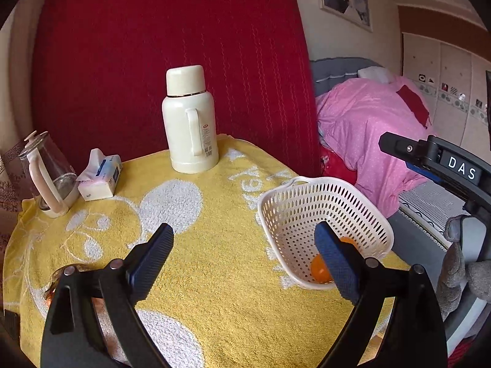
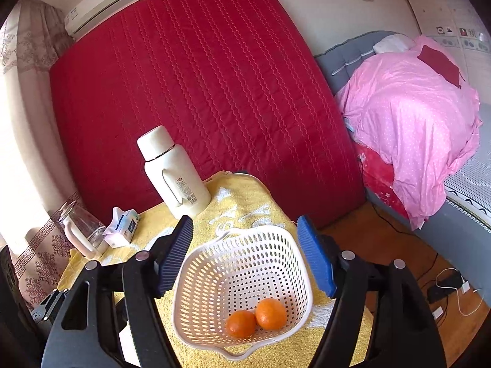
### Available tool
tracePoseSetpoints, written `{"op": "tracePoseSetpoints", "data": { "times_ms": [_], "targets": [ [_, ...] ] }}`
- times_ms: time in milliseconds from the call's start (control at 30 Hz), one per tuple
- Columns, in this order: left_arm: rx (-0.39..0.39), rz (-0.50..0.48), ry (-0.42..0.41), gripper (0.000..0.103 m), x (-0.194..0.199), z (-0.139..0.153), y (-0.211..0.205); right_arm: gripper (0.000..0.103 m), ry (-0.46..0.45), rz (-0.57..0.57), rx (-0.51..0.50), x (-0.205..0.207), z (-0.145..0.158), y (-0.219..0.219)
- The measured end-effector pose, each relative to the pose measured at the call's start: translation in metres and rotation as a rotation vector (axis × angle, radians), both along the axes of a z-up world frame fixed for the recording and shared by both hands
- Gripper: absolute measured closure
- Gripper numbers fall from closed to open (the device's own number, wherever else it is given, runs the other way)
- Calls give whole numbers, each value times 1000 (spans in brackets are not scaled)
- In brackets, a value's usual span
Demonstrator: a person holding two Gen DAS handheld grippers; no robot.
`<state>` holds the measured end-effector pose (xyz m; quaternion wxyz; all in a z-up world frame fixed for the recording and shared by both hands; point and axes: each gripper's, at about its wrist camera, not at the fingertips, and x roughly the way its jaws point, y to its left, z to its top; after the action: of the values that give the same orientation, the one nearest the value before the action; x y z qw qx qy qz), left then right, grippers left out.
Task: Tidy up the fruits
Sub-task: 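Move the left tool back over the plastic bag of oranges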
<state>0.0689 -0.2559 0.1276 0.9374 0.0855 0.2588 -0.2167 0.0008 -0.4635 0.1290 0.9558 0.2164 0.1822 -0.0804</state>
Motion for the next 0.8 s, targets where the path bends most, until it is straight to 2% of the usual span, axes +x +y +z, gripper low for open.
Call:
{"op": "tracePoseSetpoints", "data": {
  "times_ms": [367,567,800],
  "targets": [
    [75,118,-82,11,-9,-3,27,31,1,53,-26,2,-1,25],
    [83,156,-98,11,-12,-3,40,26,2,84,-45,4,-1,41],
    [96,192,-112,11,-13,-5,52,26,11,119,-72,6,-5,58]
  ]
}}
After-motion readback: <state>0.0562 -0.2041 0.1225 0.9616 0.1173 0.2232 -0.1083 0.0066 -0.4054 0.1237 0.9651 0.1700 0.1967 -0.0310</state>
